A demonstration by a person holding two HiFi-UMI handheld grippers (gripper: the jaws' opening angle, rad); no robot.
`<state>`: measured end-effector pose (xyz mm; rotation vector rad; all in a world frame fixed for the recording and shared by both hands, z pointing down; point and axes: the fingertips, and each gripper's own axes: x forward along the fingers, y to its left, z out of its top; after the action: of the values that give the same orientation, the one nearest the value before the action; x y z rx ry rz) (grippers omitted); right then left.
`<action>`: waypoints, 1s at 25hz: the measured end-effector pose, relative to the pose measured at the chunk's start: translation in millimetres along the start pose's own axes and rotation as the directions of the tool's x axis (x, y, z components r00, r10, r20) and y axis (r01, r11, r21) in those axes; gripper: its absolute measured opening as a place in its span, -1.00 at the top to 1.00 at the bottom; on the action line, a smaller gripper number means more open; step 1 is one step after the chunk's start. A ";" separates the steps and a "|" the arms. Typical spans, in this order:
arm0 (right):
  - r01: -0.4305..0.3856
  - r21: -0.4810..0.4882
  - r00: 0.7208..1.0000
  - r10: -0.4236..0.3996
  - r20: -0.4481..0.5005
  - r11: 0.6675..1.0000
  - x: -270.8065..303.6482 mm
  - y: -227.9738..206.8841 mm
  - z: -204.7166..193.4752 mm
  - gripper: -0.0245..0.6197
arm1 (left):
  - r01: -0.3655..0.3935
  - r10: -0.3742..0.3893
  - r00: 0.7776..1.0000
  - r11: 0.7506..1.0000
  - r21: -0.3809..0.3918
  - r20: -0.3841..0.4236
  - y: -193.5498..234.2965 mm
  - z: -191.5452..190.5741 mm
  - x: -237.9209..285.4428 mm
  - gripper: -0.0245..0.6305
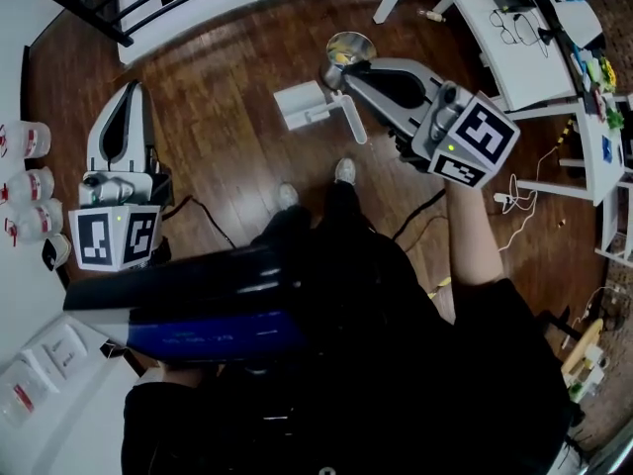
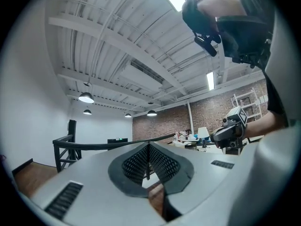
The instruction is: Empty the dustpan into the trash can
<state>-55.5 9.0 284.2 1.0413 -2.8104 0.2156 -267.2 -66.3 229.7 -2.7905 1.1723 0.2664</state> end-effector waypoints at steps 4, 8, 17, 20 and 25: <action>-0.013 0.024 1.000 0.013 0.014 1.000 2.2 15.2 5.0 0.92 | 0.008 -0.008 1.000 1.000 -0.023 0.002 -5.3 -1.5 -9.4 0.93; -0.017 0.028 1.000 0.017 -0.011 0.999 -1.5 19.1 3.6 0.92 | 0.013 -0.012 1.000 0.999 -0.040 0.006 -9.6 -0.9 -11.1 0.93; -0.055 0.063 0.998 0.055 -0.009 0.997 -25.3 21.6 -12.1 0.92 | -0.006 0.007 1.000 0.999 -0.033 0.014 -36.9 5.7 -15.6 0.93; -0.074 0.057 0.997 0.074 0.001 0.996 -45.3 30.3 -18.9 0.92 | -0.013 0.013 1.000 1.000 -0.025 0.017 -62.0 9.1 -19.3 0.93; -0.084 0.030 0.996 0.083 0.039 0.996 -102.1 41.8 -25.9 0.92 | -0.023 0.023 1.000 0.999 -0.040 0.009 -132.5 16.1 -27.5 0.93</action>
<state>-4.1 109.9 287.9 0.9448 -2.8967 0.2519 -193.2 47.9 223.1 -2.8079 1.2110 0.3087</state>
